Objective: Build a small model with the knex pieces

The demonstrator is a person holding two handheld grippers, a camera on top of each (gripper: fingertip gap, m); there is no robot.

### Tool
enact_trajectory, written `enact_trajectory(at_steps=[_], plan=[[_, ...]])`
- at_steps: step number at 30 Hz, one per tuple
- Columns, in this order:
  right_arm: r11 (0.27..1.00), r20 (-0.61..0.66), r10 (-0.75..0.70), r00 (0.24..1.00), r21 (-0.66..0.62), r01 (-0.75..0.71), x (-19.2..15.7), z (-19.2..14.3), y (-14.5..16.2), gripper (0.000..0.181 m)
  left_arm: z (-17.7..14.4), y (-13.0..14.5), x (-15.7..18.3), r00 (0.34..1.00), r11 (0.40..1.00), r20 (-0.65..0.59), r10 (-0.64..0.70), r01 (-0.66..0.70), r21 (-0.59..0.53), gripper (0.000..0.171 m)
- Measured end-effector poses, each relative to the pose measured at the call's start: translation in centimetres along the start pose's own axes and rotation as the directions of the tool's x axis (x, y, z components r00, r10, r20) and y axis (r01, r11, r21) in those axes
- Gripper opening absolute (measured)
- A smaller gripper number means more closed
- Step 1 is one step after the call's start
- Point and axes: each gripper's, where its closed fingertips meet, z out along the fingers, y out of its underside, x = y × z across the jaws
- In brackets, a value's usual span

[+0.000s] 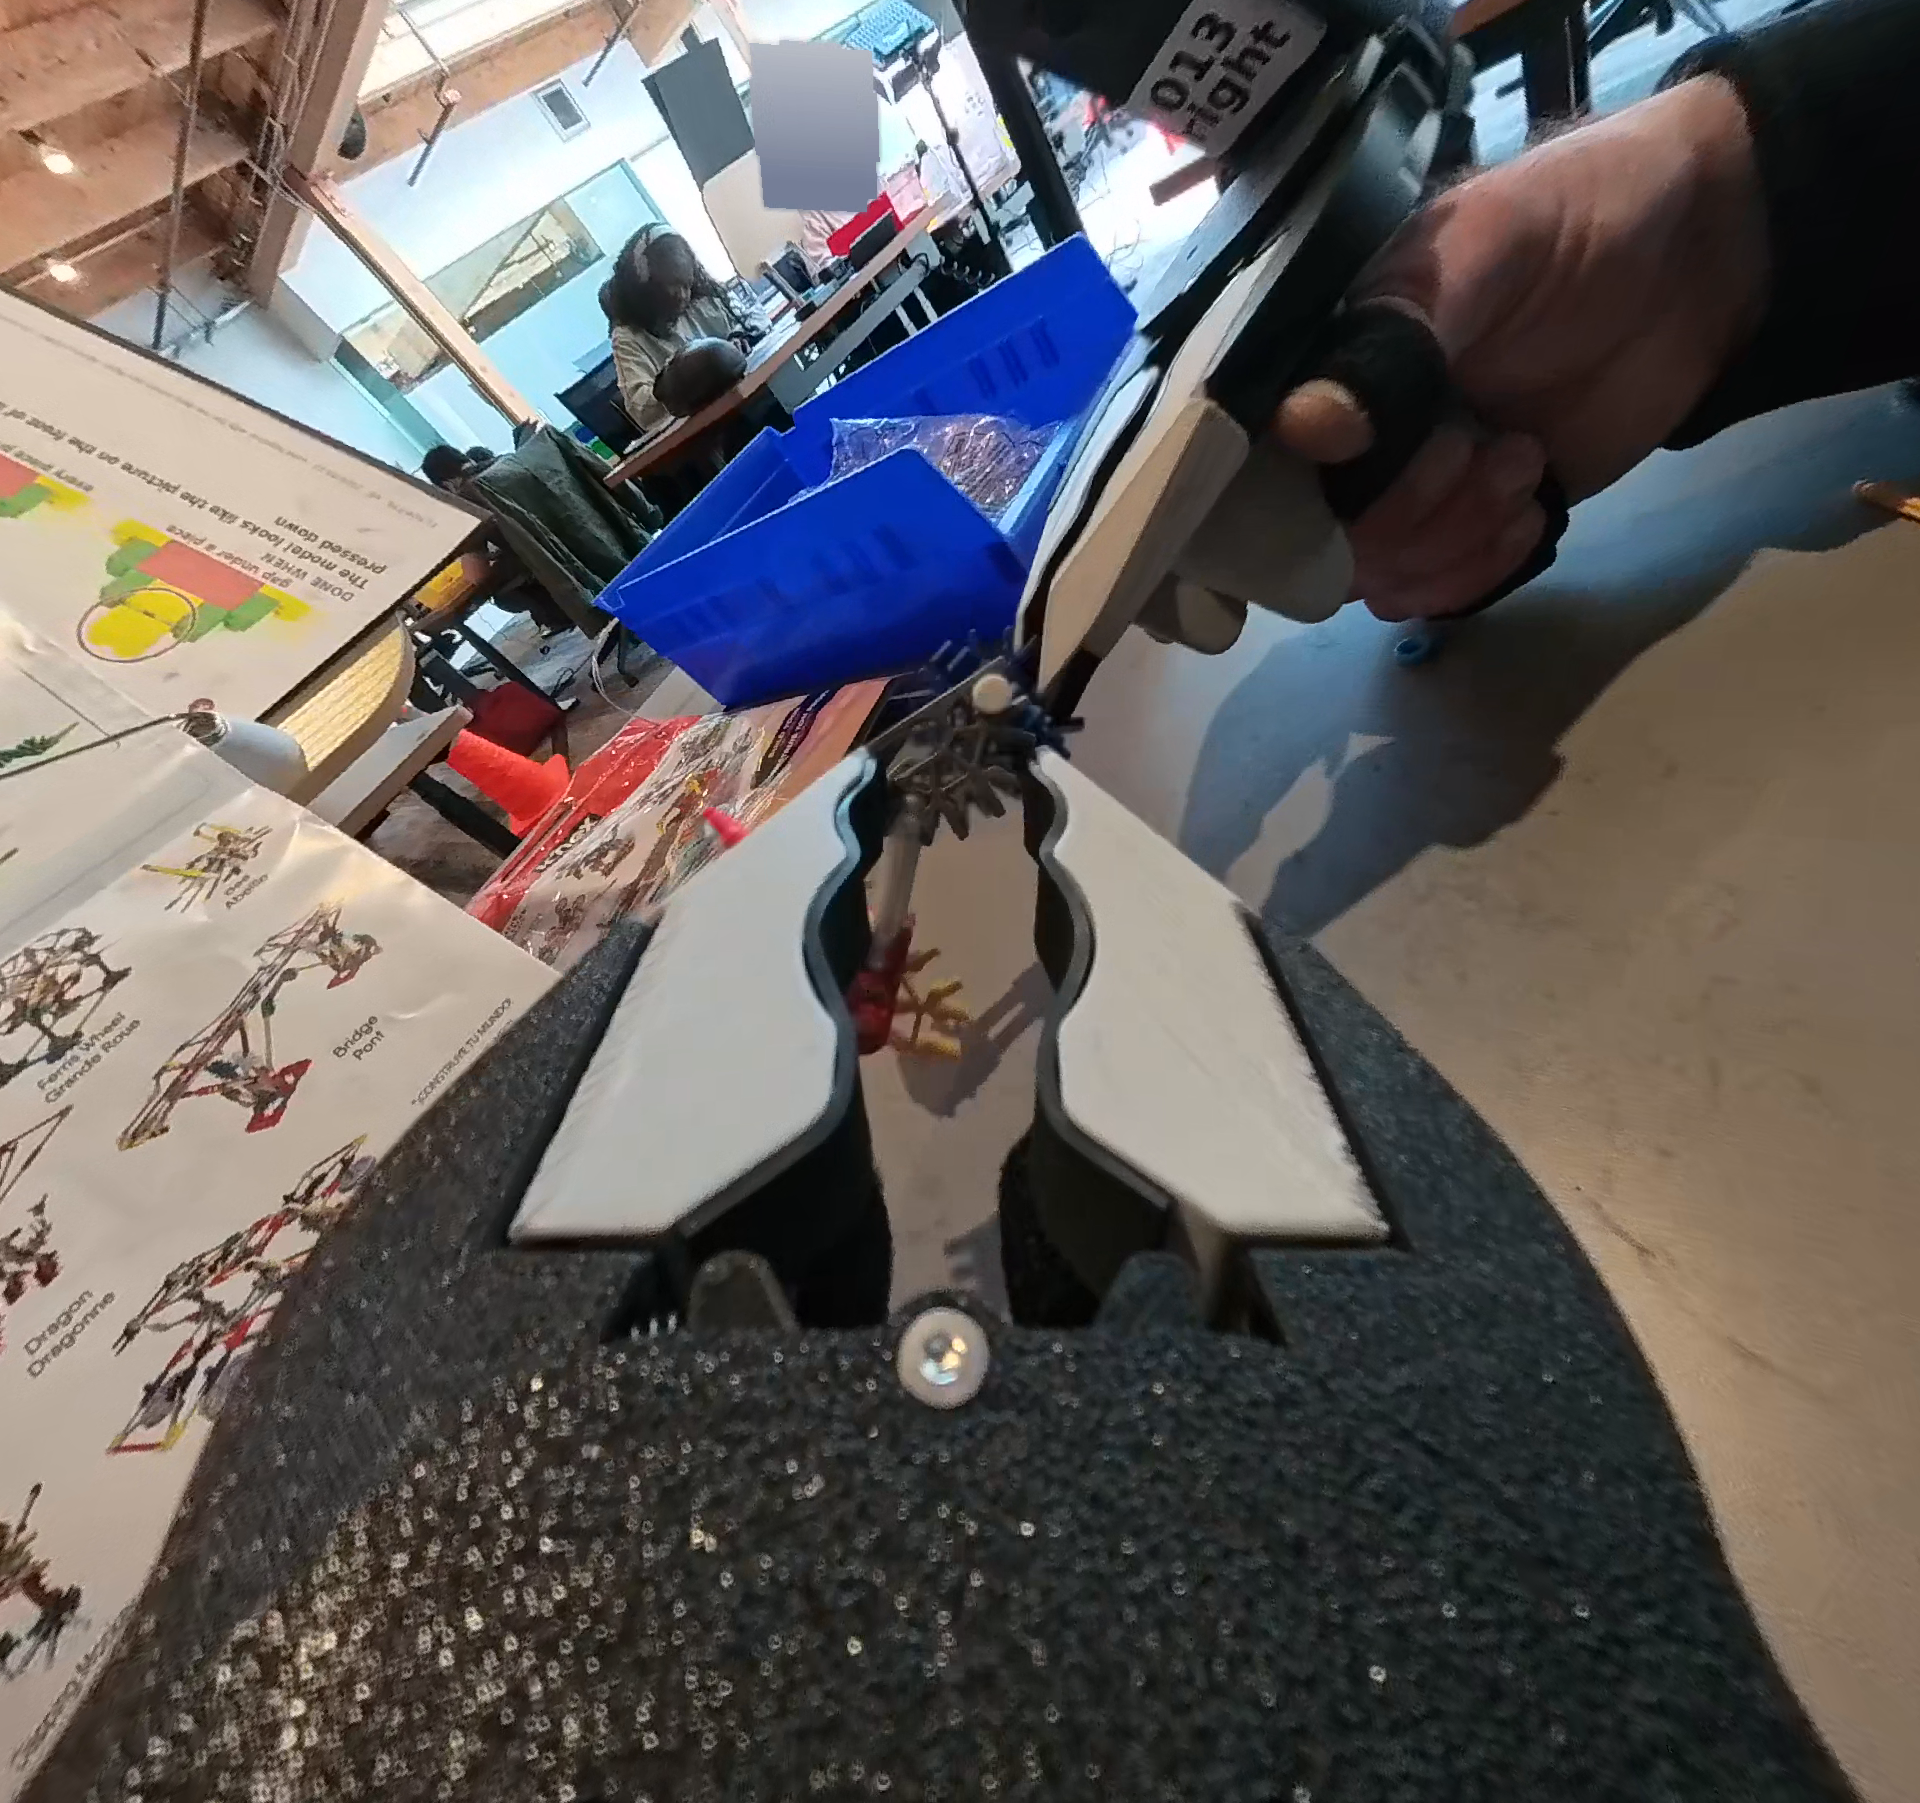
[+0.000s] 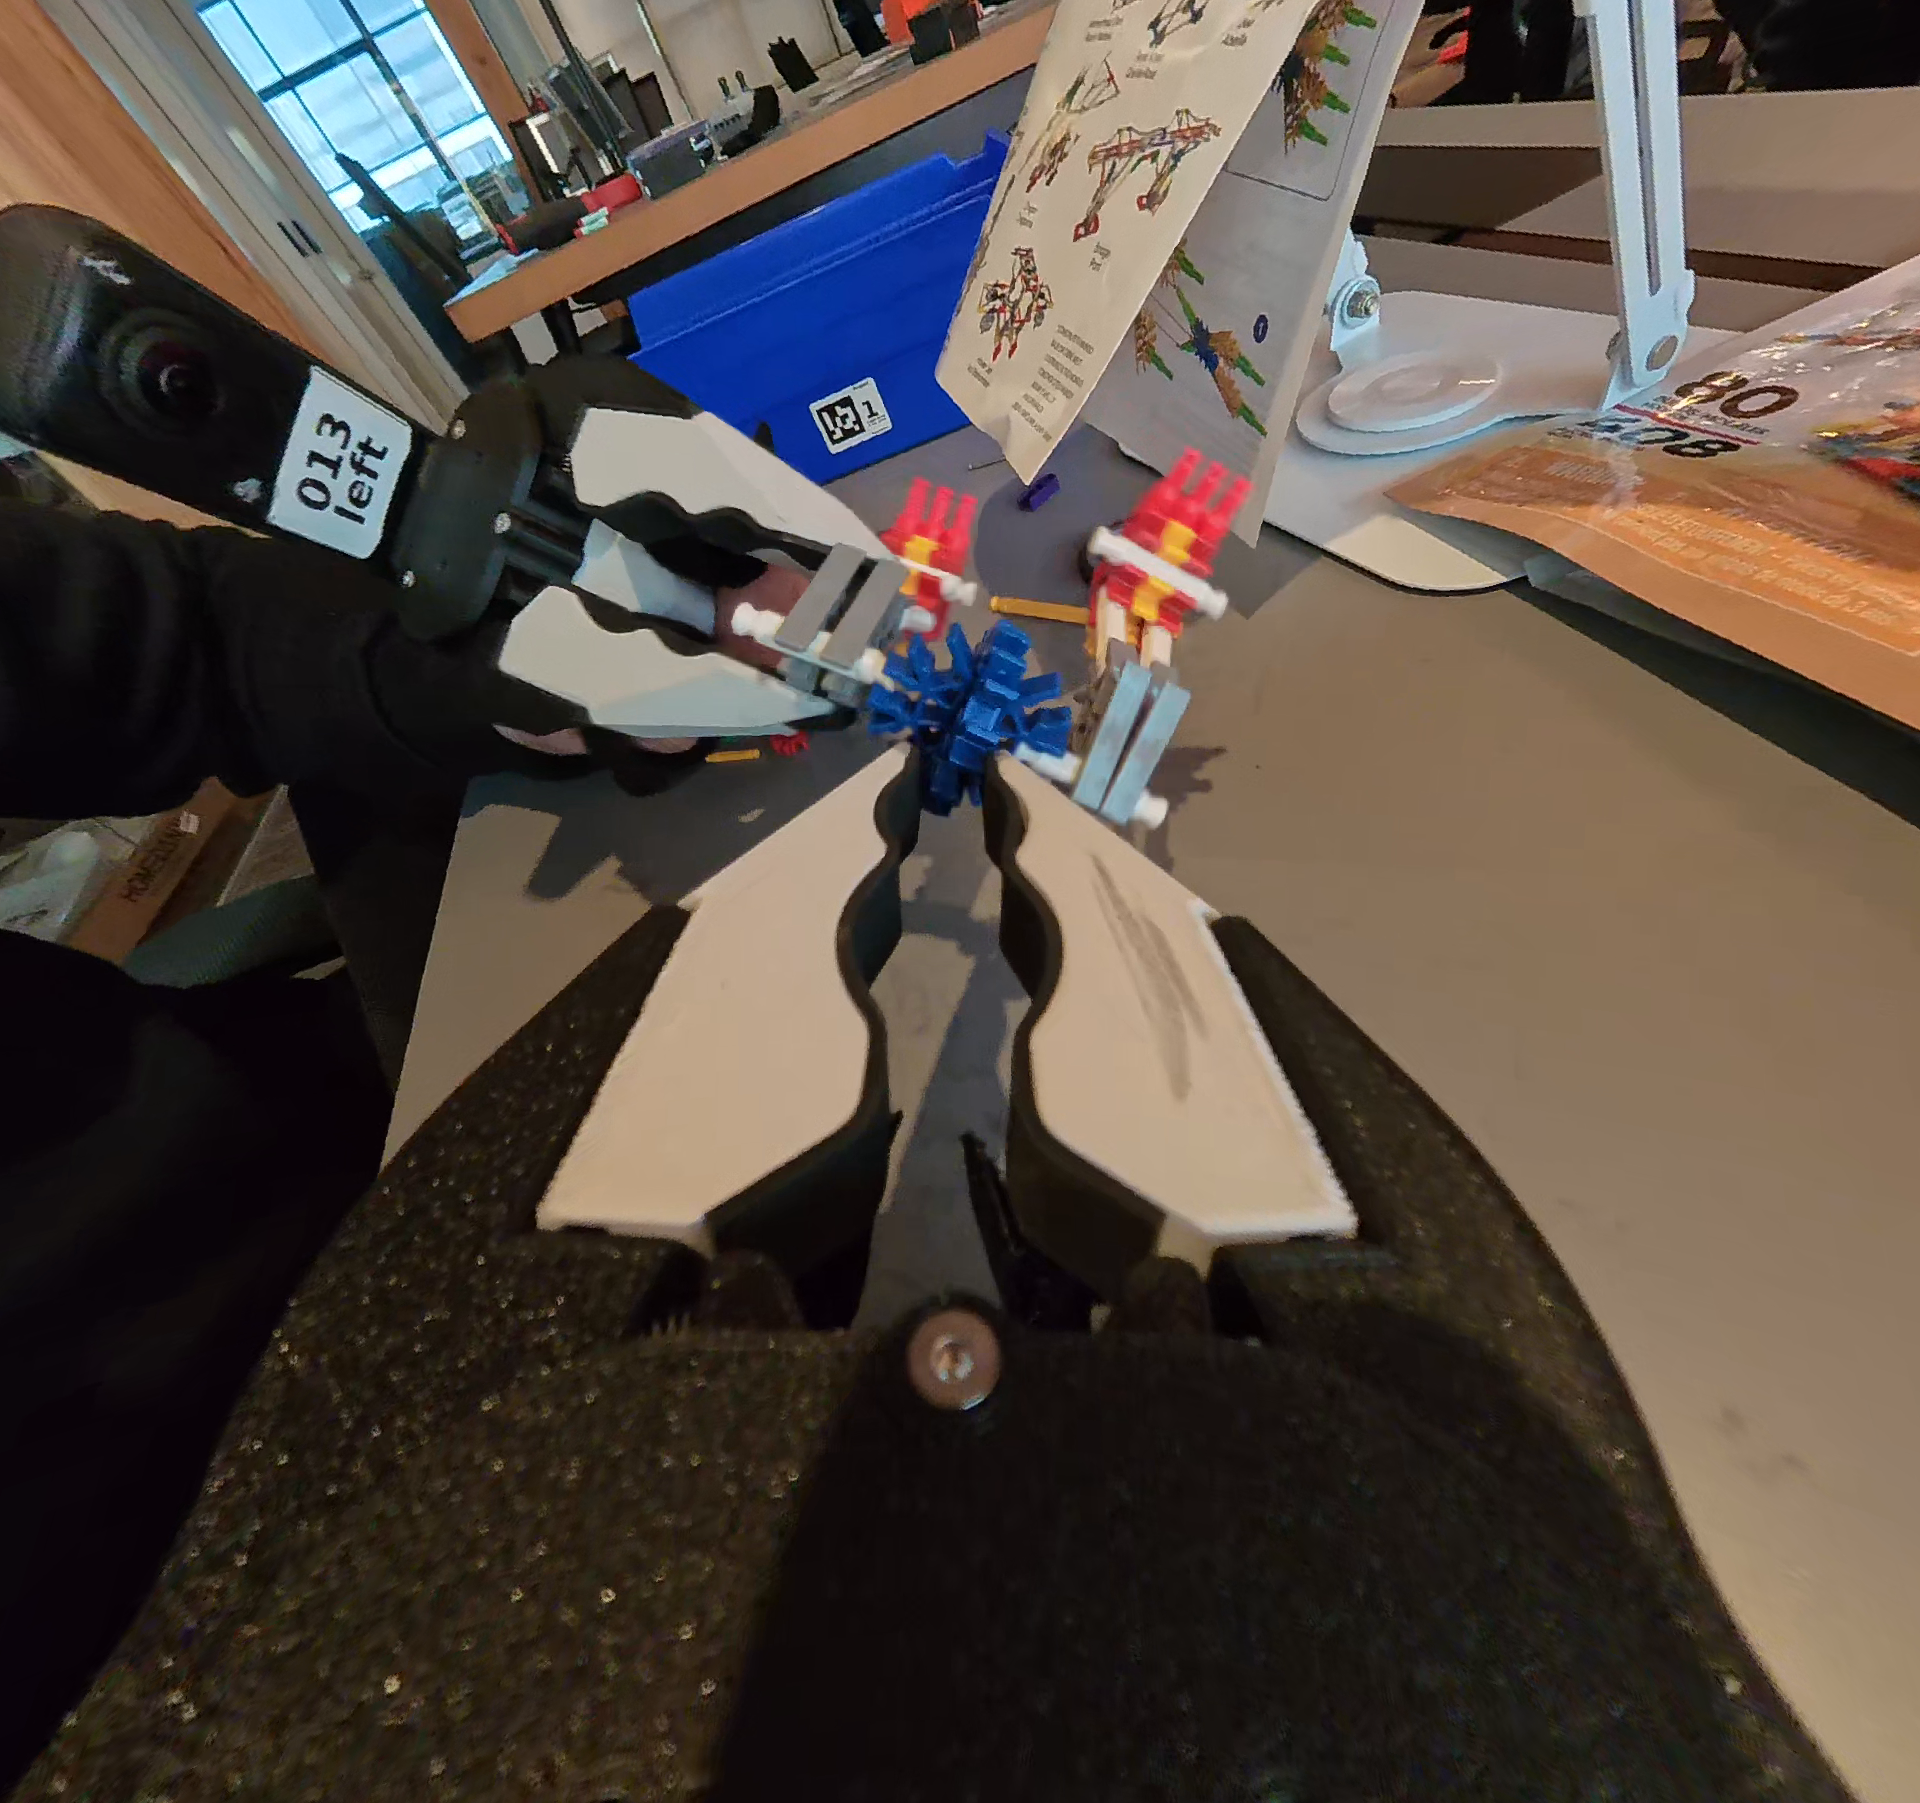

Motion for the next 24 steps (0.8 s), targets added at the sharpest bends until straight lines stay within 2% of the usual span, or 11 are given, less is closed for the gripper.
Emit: enact_trajectory(at_steps=[19,24], plan=[[0.999,-0.042,-0.038,0.998,-0.023,0.037,0.5,-0.07,0.32,0.01,0.62,0.95,-0.15,0.999,0.999,-0.019,-0.034,0.033,-0.042,0.025],[0.999,-0.055,-0.037,0.998,-0.018,0.036,0.7,-0.13,0.22,0.009,0.71,0.84,0.31,1.0,0.999,-0.031,-0.005,0.004,-0.039,0.025]])
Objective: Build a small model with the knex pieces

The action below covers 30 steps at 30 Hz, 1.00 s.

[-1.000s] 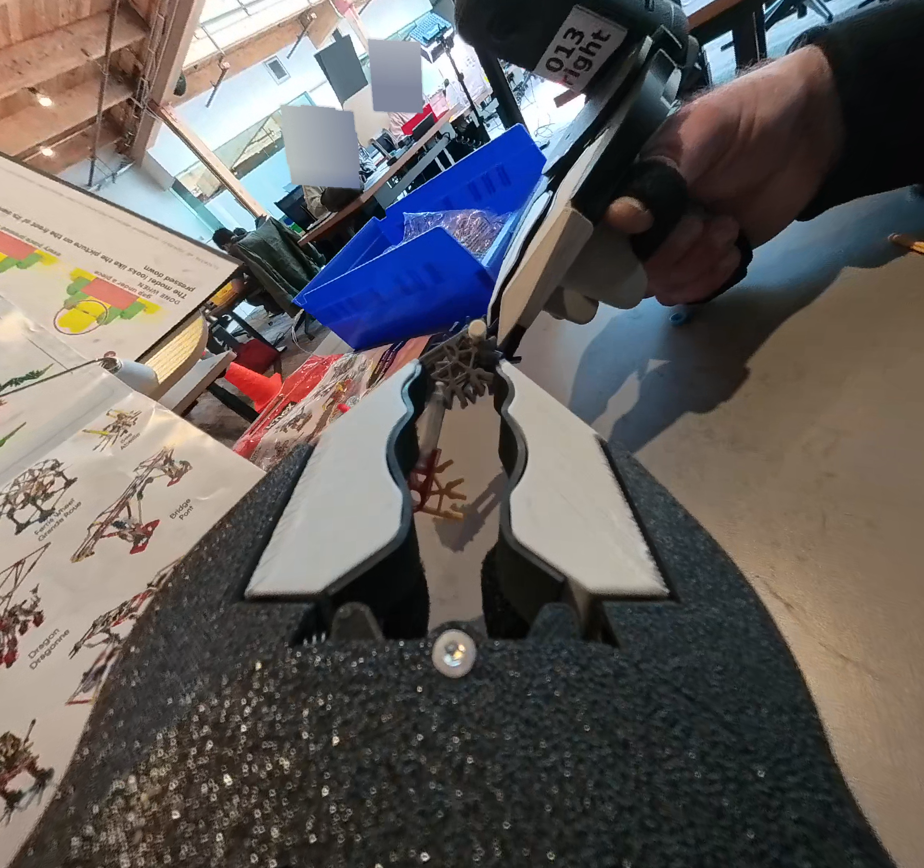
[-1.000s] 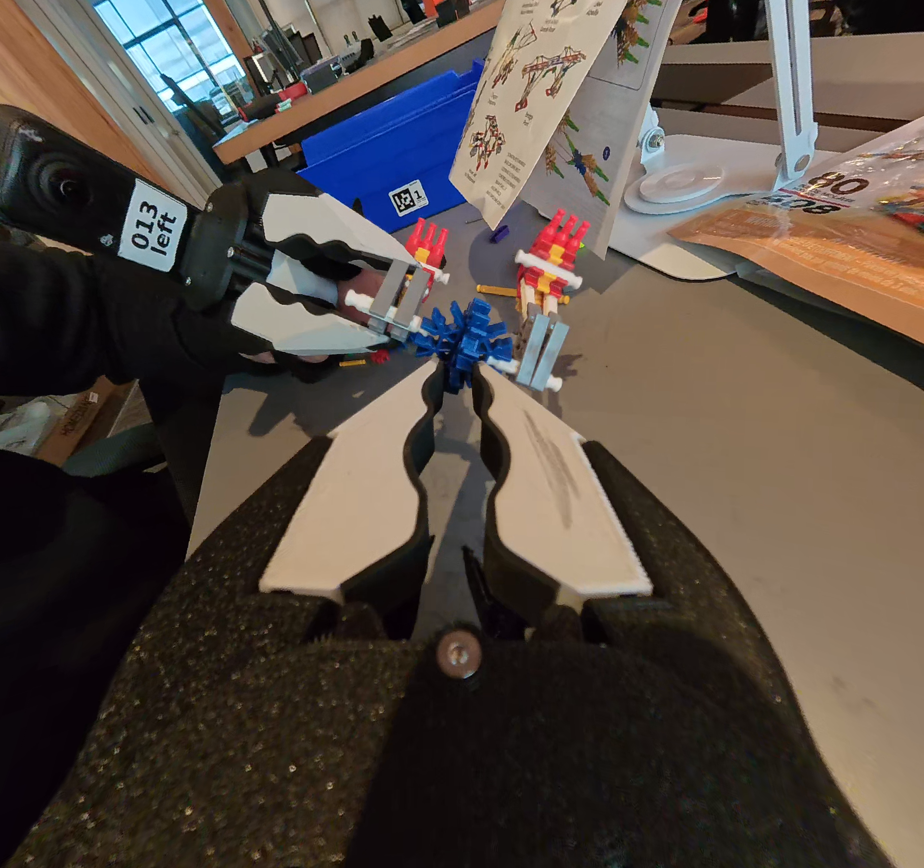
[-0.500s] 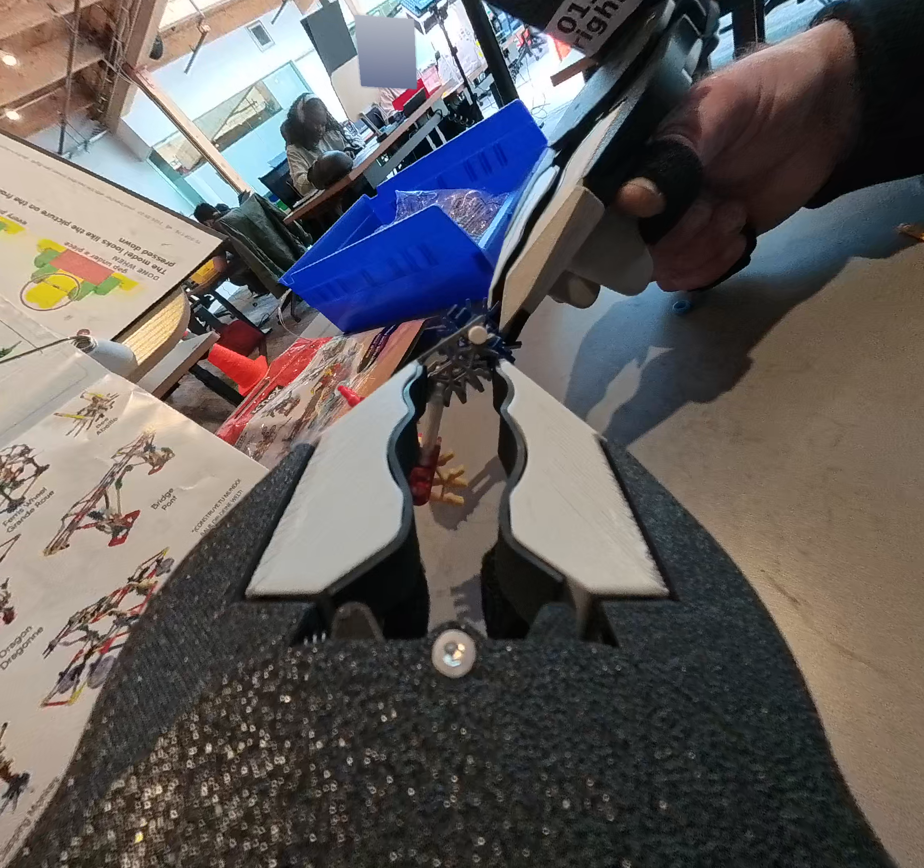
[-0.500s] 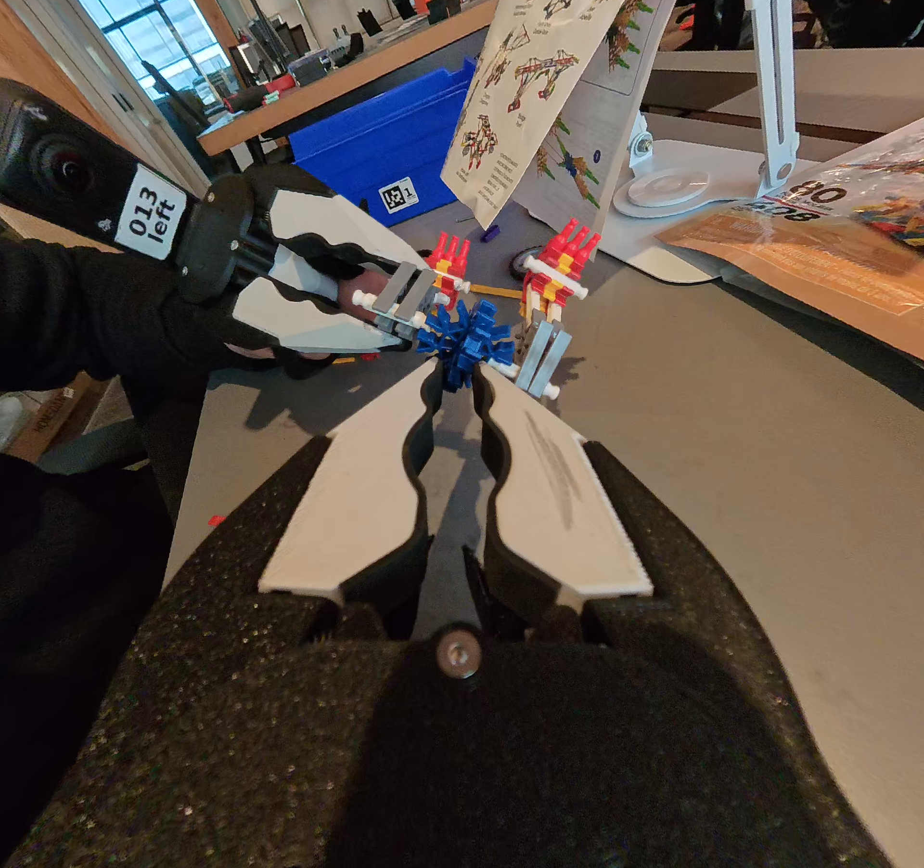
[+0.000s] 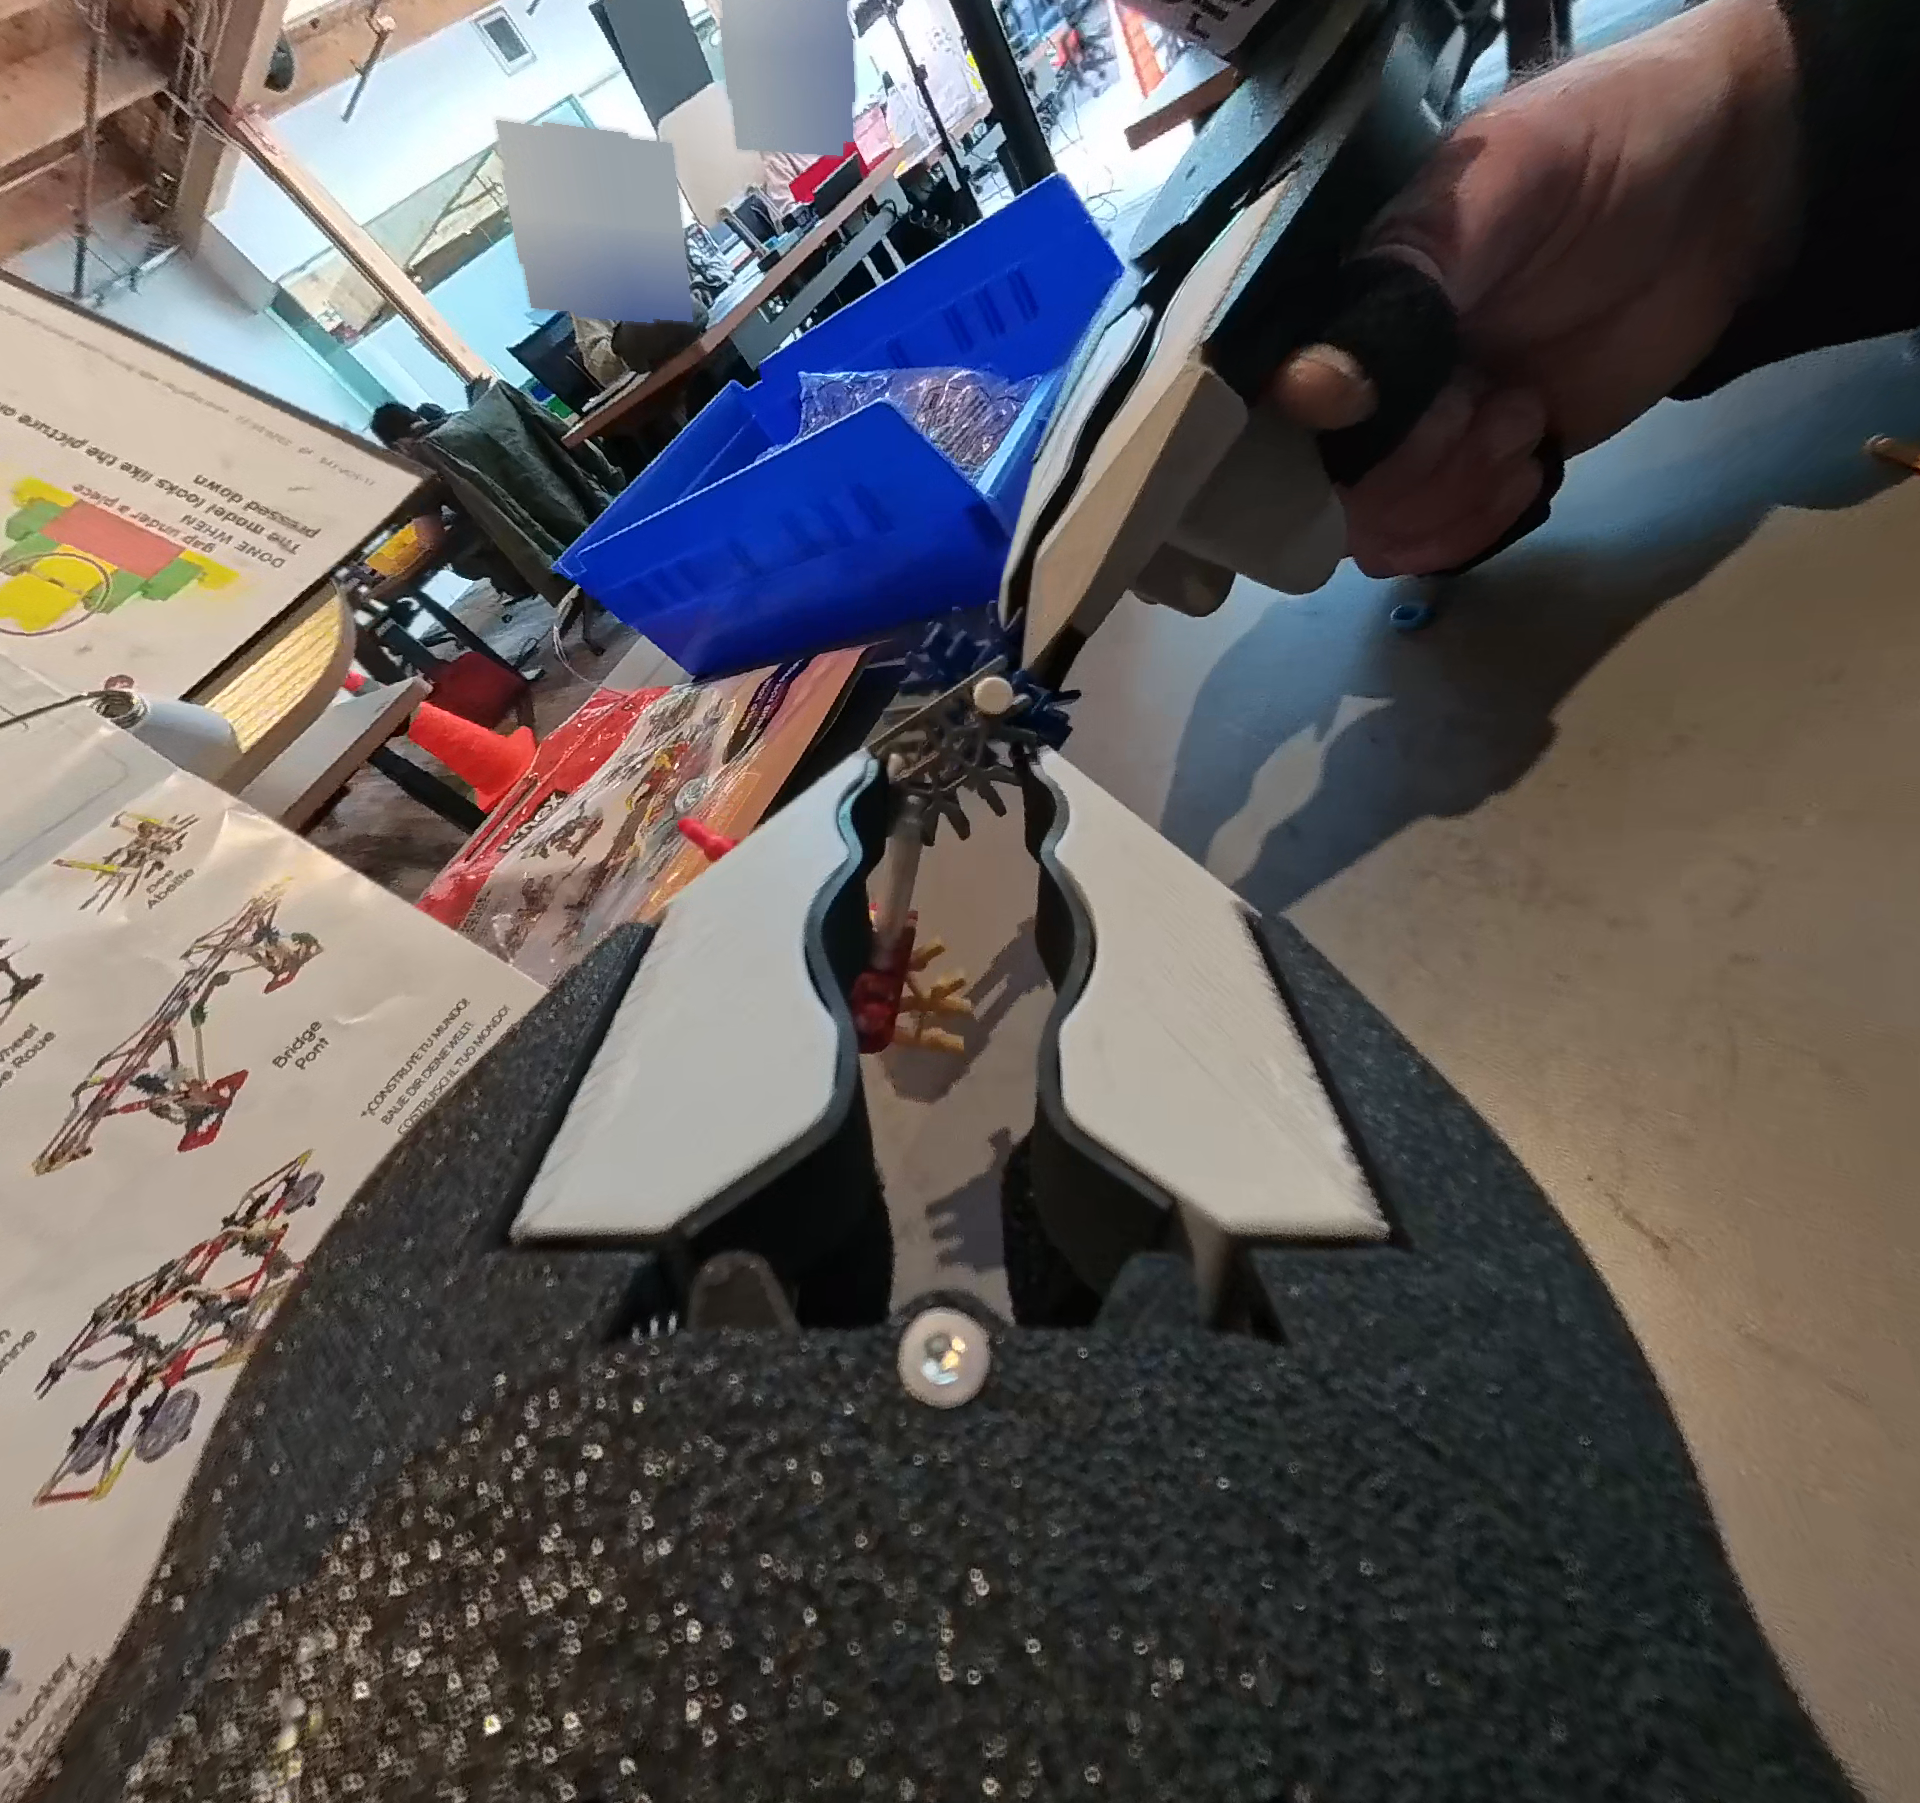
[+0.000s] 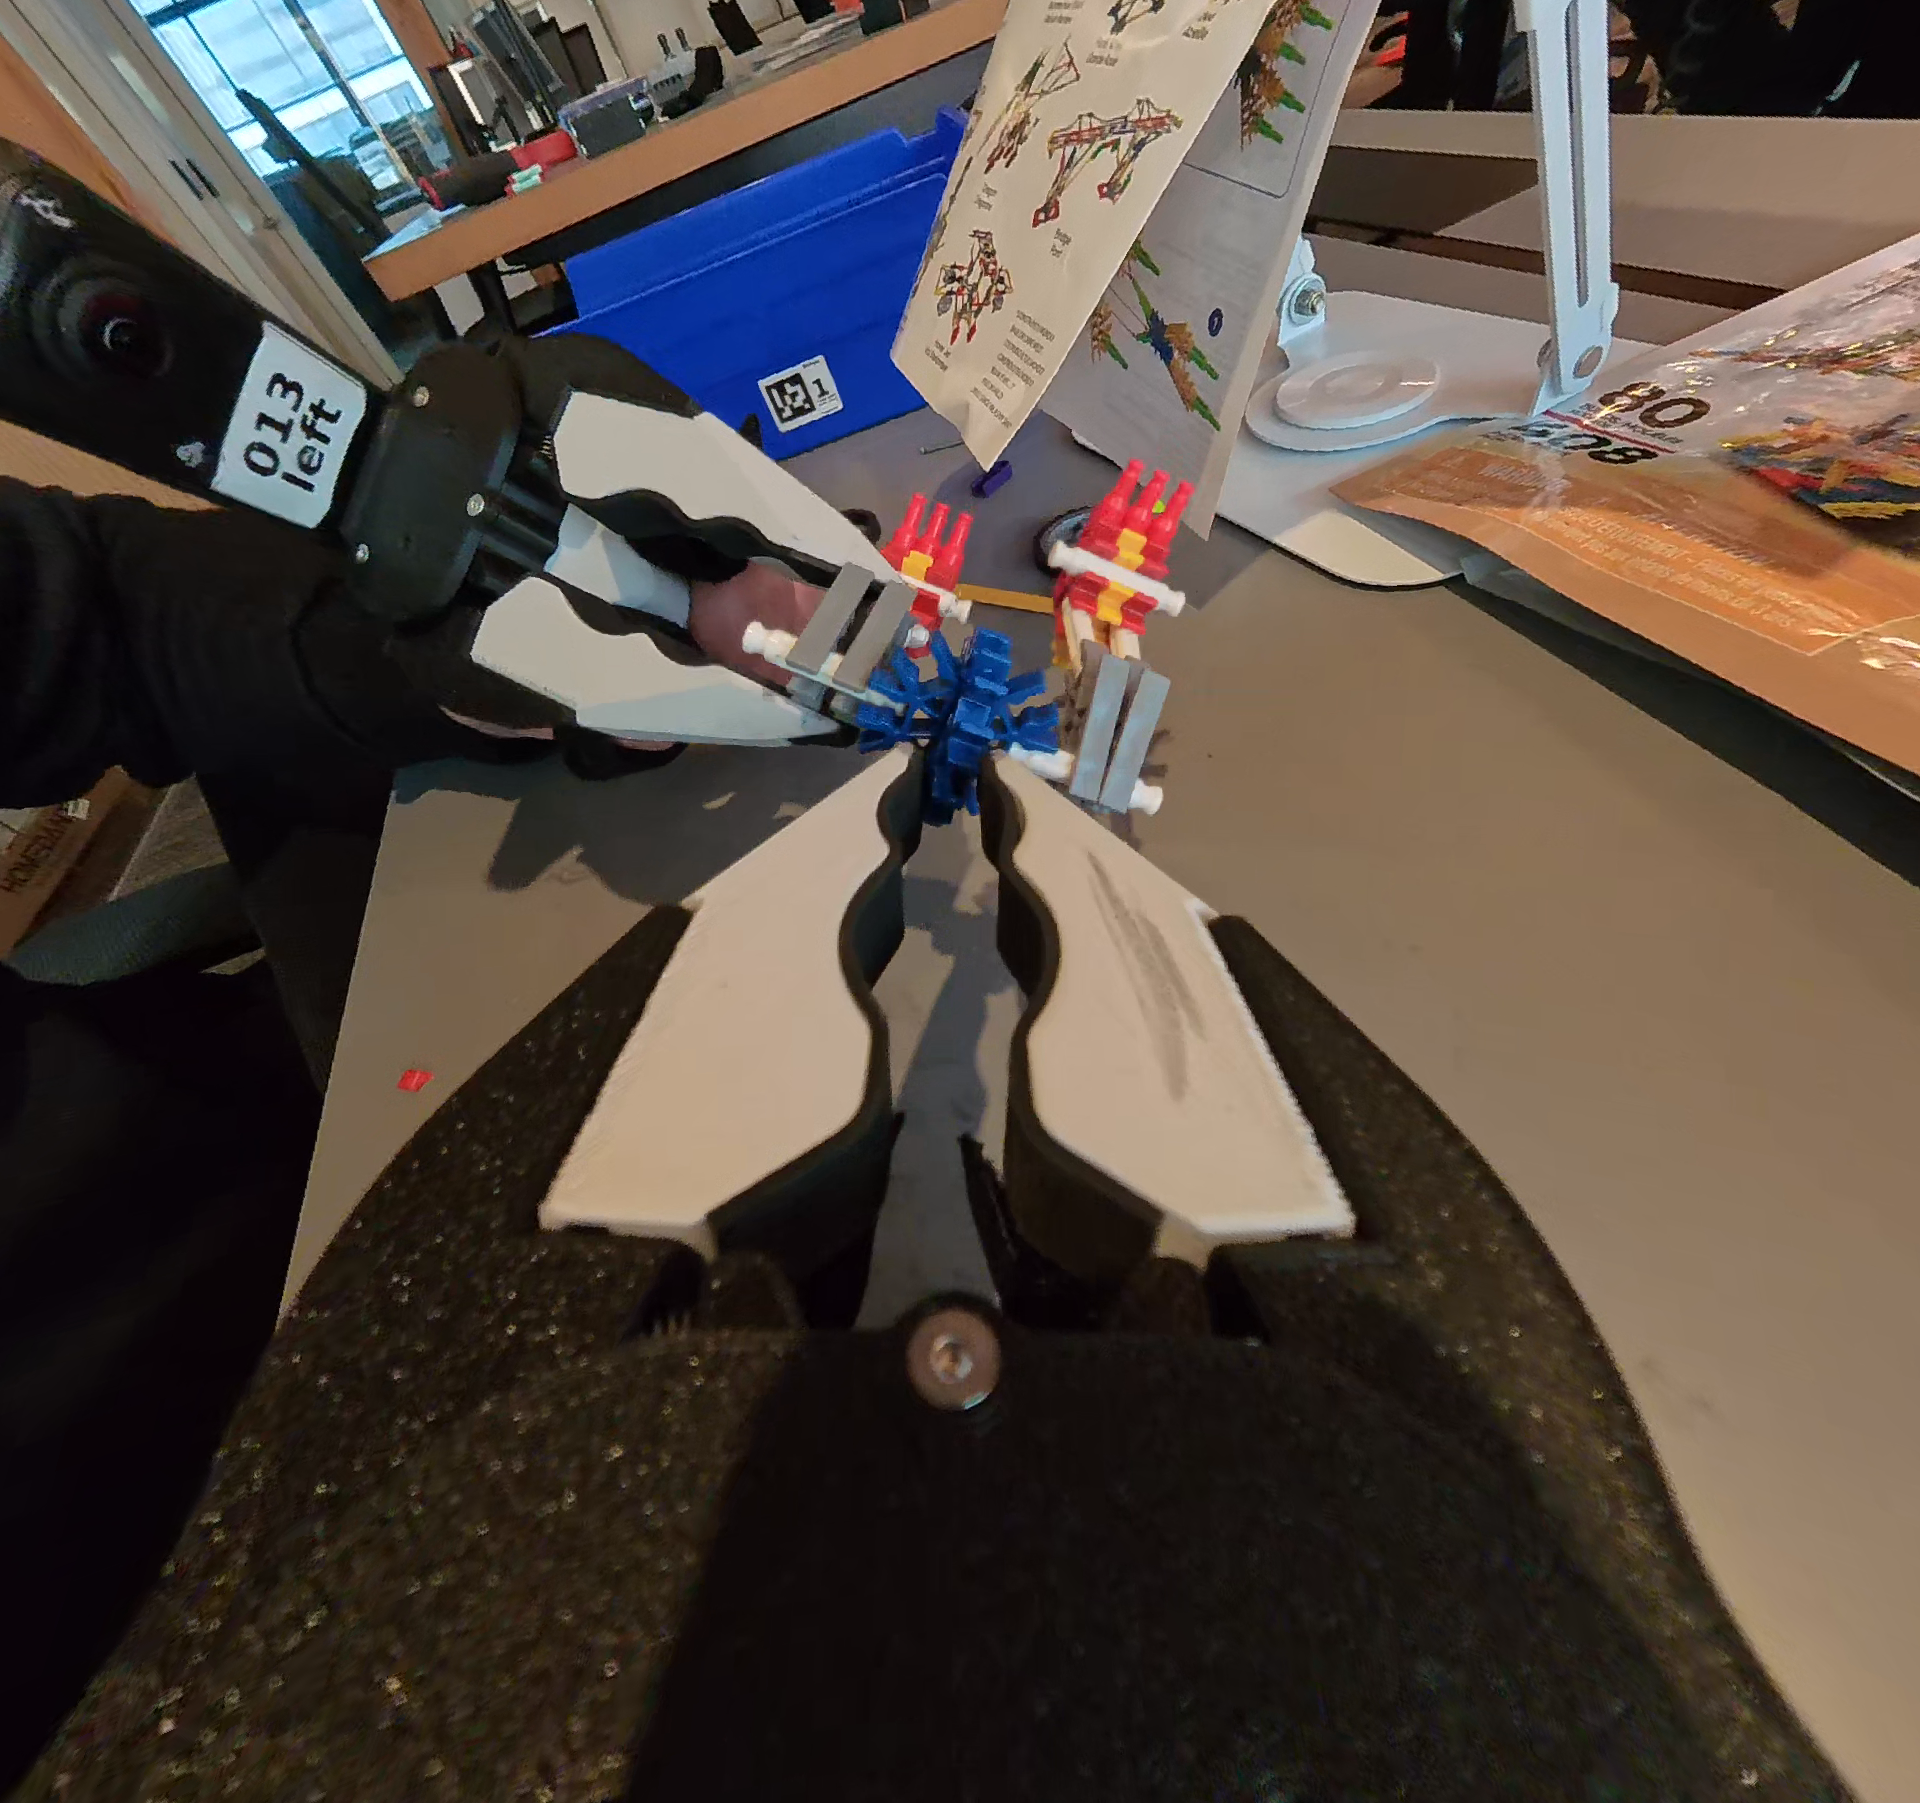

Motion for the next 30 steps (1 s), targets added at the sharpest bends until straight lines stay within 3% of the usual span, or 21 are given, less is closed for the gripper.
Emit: enact_trajectory(at_steps=[17,30], plan=[[0.995,-0.092,-0.094,0.991,-0.02,0.093,0.55,0.23,0.18,0.011,0.22,0.24,0.06,0.999,0.999,0.008,0.032,-0.032,-0.025,0.024],[0.998,-0.005,-0.05,0.999,-0.033,0.05,-0.09,0.2,0.77,0.015,0.09,0.57,0.61,0.999,0.999,-0.03,0.022,-0.023,-0.035,0.024]])
